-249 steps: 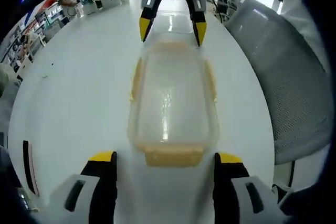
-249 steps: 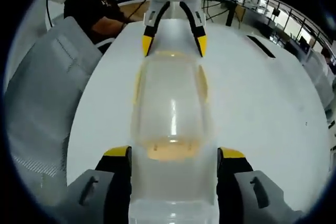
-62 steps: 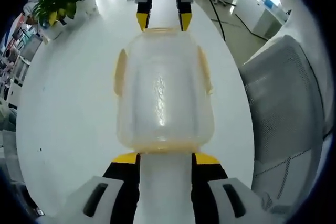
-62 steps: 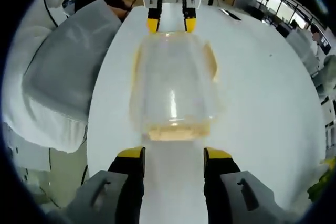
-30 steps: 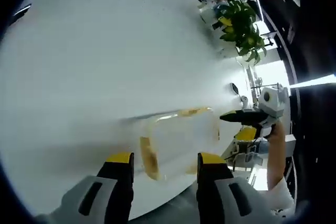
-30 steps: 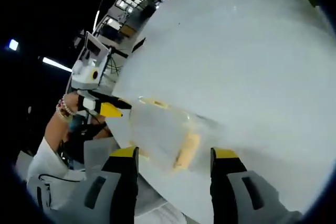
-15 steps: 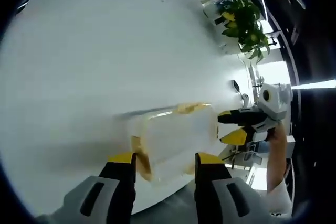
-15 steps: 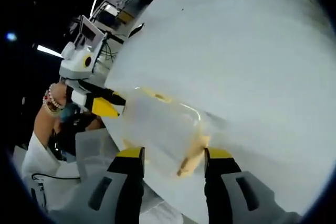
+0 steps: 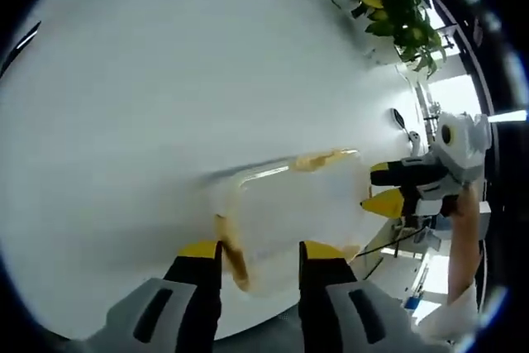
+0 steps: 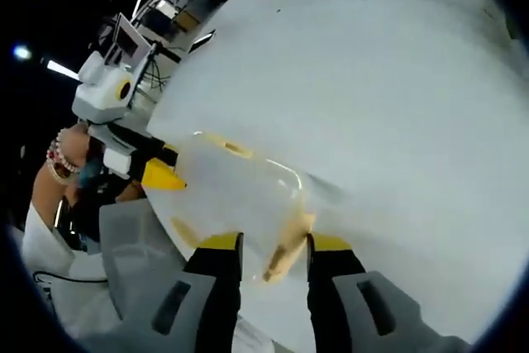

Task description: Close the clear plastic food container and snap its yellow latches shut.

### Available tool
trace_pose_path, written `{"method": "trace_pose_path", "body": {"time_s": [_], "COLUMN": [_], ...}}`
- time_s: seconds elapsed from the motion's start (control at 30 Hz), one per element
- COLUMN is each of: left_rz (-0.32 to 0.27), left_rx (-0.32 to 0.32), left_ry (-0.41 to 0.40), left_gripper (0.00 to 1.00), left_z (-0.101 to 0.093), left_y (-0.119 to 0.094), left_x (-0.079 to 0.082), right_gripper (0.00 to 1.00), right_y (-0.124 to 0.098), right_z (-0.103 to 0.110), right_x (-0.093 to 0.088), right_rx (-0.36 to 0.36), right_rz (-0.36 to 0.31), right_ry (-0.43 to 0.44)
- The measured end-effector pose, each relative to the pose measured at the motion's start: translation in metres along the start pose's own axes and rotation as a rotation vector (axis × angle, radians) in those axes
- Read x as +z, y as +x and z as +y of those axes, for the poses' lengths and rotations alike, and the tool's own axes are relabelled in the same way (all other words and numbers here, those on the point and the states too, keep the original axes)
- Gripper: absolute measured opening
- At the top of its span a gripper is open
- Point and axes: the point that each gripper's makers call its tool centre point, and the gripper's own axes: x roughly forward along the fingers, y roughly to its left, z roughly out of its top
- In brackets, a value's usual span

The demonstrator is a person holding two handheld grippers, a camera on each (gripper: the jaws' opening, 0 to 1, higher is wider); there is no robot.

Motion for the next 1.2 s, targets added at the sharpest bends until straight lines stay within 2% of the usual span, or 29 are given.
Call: {"method": "trace_pose_path", "body": {"time_s": [0.03,0.07,0.17,0.7,0.73,0.77,0.83,1.03,1.2], "left_rz": [0.001,-0.001,0.005,0.009,0.012,0.019,0.010,0.001,-0.001], "left_rx": [0.015,0.017,0.027,0.010,-0.002,-0.032,-0.027,-0.063,-0.060], "left_ry": [0.000,0.003,0.003,-0.004,-0.002,-0.035,-0.017,-0.042,-0.044], "left_gripper": [0.31,0.31,0.30,0.28,0.27,0.26,0.27,0.27,0.27], "left_z": [-0.0003,-0.0009,0.0010,0.0010,0.0000,-0.0041,-0.0050,-0.0042,-0.0023], "left_y": [0.0002,0.0008,0.0002,0.0012,0.0027,0.0026,0.0034,0.0018,0.0018], "left_x": [0.0000,0.0005,-0.0003,-0.0028,-0.0038,-0.0027,-0.0015,-0.0027,-0.0022], "right_gripper": [0.25,0.26,0.25,0.23,0.23,0.23,0.23,0.23,0.22], "right_y": [0.0003,0.0032,0.0056,0.0065,0.0063,0.0069,0.0074,0.0075,0.0062], "right_z": [0.0002,0.0010,-0.0001,0.0024,0.0025,0.0026,0.0019,0.0022,0.0010], "right_x": [-0.0003,-0.0035,-0.0075,-0.0065,-0.0063,-0.0064,-0.0053,-0.0033,-0.0019], "right_rx": [0.001,0.004,0.019,0.009,0.009,0.011,0.012,0.010,0.014], "right_rz": [-0.001,-0.003,-0.004,-0.004,-0.005,-0.005,-0.008,-0.004,-0.009], "right_ry": [-0.003,0.045,0.004,0.010,0.009,0.008,0.007,0.006,0.024]}}
